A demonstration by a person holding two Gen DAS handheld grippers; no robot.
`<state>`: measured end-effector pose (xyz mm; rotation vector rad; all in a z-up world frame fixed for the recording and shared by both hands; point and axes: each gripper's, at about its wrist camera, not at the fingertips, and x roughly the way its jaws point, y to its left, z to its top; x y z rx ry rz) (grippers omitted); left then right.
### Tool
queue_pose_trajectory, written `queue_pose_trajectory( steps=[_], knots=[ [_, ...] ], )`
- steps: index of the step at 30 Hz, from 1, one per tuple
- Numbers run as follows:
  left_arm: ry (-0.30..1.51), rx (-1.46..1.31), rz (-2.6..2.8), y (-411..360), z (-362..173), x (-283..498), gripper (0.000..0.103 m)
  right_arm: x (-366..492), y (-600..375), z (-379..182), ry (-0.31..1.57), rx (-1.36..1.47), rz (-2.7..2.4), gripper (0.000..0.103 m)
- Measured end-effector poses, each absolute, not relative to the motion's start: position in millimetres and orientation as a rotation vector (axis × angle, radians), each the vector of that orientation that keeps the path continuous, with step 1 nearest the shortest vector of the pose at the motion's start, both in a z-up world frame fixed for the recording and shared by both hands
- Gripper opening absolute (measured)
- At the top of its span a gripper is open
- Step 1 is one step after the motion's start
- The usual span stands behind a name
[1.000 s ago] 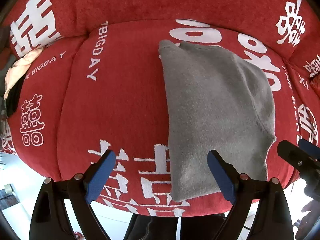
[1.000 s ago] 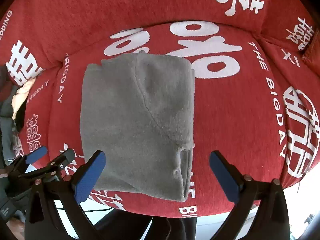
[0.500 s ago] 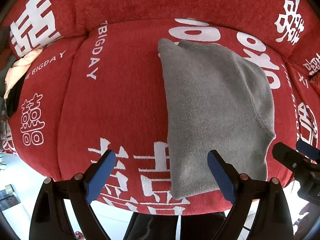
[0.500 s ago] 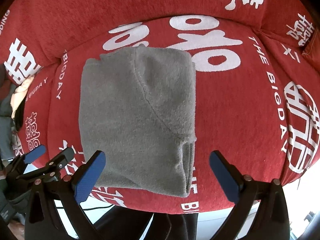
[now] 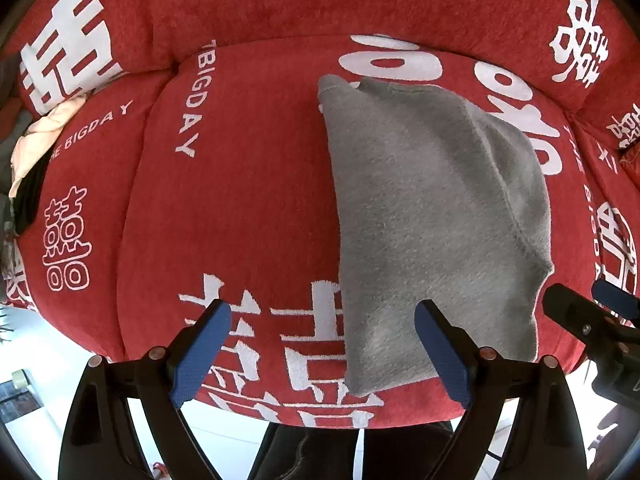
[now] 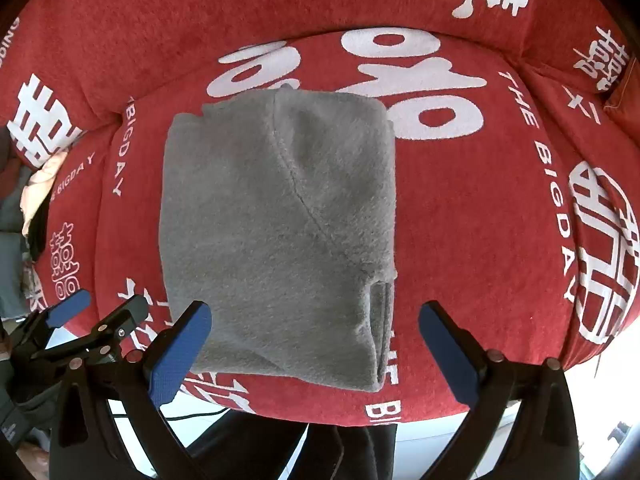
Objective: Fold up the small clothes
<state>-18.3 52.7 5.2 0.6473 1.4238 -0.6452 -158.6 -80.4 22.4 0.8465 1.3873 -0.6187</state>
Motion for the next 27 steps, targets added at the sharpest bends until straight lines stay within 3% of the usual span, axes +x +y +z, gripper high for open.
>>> queue_pose_trajectory(
  steps=[27],
  knots=[
    [1.389,0.681,-0.641,53.4,5.1,-19.2,0.093,-151.9,-73.6,18.7,1.459,0.721,-0.644,0.103]
  ],
)
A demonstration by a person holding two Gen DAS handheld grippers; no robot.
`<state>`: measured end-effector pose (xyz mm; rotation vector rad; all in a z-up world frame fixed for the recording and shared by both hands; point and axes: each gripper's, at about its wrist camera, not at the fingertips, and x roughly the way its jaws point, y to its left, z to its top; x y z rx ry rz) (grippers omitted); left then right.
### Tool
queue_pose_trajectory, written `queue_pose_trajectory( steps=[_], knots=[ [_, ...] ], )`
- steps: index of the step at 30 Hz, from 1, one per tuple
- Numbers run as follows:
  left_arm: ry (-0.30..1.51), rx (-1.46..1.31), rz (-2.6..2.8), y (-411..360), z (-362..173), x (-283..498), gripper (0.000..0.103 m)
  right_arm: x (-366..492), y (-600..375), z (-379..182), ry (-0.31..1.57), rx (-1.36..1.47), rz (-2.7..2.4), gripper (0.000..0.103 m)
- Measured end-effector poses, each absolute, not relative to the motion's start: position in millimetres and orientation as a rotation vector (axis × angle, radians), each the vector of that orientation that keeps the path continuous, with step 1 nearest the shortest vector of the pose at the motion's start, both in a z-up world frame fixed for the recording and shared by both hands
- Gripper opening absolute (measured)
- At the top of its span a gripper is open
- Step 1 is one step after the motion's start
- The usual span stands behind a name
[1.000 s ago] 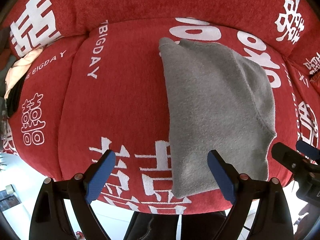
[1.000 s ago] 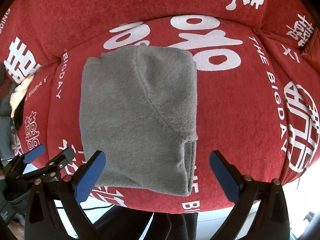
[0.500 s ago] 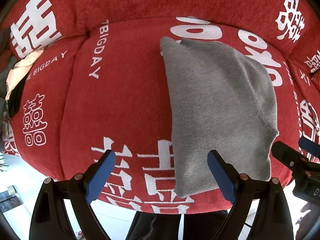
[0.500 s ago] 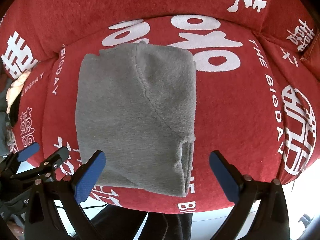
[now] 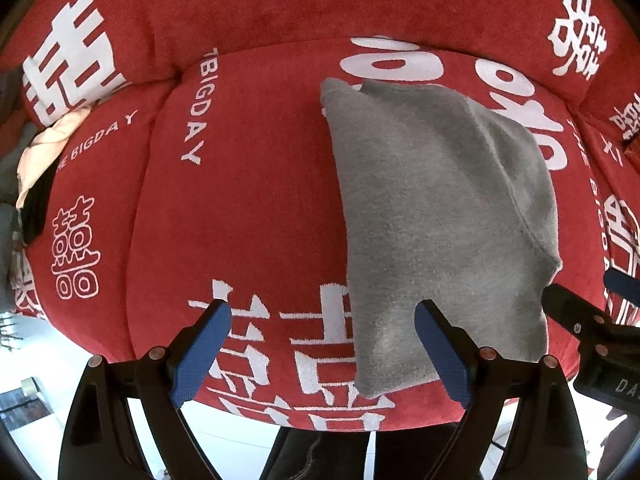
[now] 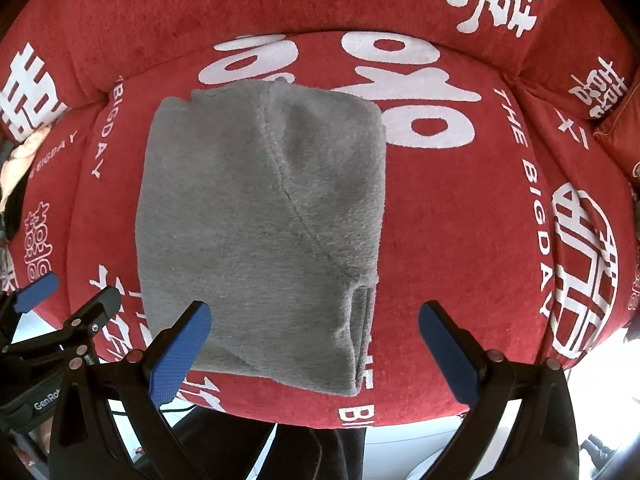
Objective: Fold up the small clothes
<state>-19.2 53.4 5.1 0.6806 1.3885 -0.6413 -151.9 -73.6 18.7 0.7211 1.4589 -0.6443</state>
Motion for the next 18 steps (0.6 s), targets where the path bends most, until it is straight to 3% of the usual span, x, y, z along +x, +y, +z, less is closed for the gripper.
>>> queue_pose_trajectory(
  steps=[18],
  knots=[
    [1.363,0.666,-0.668,52.6,7.3,-15.9,0.093,-149.4,-73.1,18.7,1.463,0.714,-0.644,0.103]
  ],
)
